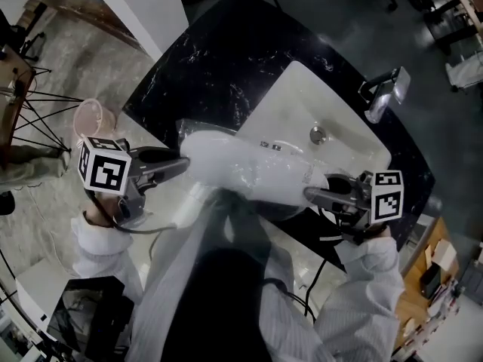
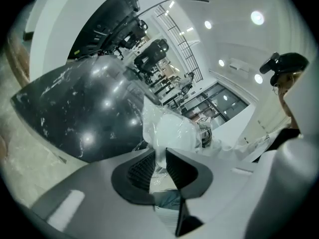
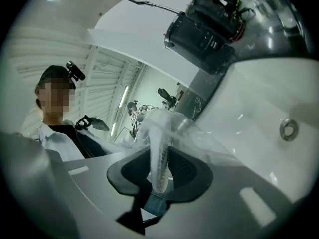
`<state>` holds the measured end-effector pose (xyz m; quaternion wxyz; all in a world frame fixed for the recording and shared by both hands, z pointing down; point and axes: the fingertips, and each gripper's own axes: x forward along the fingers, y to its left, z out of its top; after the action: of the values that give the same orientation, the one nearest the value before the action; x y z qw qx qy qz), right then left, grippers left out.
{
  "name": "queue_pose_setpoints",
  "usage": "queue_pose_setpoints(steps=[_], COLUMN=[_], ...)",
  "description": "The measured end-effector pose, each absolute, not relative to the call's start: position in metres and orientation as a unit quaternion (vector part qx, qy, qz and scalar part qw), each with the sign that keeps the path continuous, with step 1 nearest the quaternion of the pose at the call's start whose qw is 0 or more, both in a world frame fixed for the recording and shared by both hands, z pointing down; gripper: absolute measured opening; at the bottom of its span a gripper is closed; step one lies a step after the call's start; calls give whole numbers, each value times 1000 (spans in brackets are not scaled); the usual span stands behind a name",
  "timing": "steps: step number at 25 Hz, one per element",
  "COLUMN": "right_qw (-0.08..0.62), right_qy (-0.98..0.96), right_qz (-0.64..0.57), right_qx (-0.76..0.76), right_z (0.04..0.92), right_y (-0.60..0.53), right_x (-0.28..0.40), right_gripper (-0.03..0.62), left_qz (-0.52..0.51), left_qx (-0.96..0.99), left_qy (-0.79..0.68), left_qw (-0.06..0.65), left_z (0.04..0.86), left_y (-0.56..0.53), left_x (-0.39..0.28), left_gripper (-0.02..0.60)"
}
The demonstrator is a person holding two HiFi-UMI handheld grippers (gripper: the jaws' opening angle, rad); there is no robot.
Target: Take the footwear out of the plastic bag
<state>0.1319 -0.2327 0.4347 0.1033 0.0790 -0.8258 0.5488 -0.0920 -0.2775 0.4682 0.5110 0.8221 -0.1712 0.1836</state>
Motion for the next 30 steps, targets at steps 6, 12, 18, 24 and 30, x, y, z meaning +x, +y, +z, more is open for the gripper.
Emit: queue_pose_setpoints(steps=[6, 12, 18, 24, 30], right_qw=[76, 37, 19, 10, -7], right_qy=[-862, -866, -869, -867, -861], right_qz=[488, 483, 476, 474, 467], right_qx=[116, 127, 135, 150, 202], right_z=[391, 370, 357, 353, 347], right_y=[-237, -240, -236, -230, -224], right_x=[150, 169, 185, 208, 245], right_gripper=[95, 89, 86, 86, 86], left_qz=[130, 101, 104, 110, 108], left_qx=[859, 878, 889, 887, 880], left_qy=[-158, -158, -167, -186, -224], left_qw=[470, 441, 415, 408, 406], left_z=[413, 384, 369, 371, 371], left_y=[-286, -289, -287, -288, -290], left_x=[-79, -73, -74, -84, -112], left_gripper=[61, 27, 5, 2, 2])
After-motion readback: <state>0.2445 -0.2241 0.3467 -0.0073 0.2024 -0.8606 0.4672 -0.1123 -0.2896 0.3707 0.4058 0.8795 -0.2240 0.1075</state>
